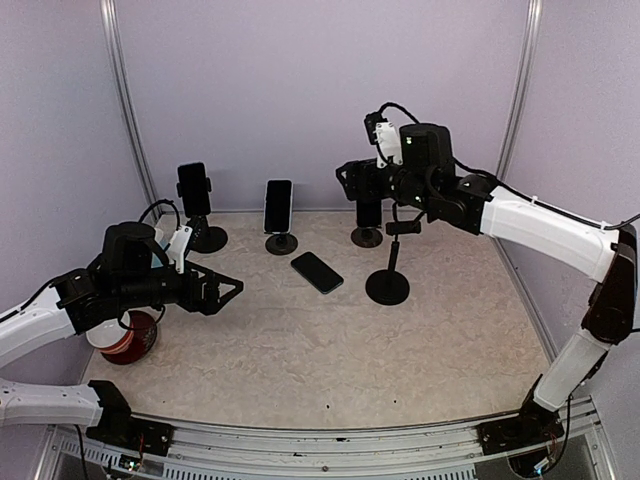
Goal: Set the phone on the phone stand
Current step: Pick up the phone at the center of the board.
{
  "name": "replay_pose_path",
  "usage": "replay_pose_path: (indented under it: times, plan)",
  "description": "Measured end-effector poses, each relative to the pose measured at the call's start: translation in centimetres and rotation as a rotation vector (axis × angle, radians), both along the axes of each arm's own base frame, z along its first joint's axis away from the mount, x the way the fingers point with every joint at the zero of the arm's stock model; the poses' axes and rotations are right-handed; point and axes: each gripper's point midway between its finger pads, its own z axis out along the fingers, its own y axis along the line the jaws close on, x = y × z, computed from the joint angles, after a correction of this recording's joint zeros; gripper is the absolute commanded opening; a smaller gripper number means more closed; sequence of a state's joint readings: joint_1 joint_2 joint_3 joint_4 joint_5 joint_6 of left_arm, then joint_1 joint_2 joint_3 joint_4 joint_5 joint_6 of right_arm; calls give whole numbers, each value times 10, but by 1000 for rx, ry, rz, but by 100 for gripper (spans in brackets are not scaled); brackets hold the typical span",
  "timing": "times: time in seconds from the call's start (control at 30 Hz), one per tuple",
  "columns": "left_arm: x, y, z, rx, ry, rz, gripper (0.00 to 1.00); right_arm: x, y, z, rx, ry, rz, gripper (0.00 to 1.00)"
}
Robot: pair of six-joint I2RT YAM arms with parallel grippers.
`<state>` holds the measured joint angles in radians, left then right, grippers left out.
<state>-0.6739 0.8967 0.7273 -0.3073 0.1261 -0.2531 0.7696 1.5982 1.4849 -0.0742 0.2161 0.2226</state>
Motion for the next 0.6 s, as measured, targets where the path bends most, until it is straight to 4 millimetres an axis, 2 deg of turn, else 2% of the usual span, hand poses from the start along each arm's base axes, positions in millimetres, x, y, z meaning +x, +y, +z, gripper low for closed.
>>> replay_pose_path:
  times: [0.1,0.23,0.4,0.53,0.6]
  plan:
    - [0,0,0,1,0,1,99,5,31,-16,-59,50,45,86]
    - [0,0,0,1,-1,3,99,10,58,-39,-124,100,81,87]
    - [1,1,0,1,-1,3,99,14,82,-69,-175,152,107,90]
    - [1,1,0,1,-1,4,99,18,95,-96,-204,200,118,99]
    - [1,1,0,1,-1,4,99,20,101,-111,-217,229,122,100]
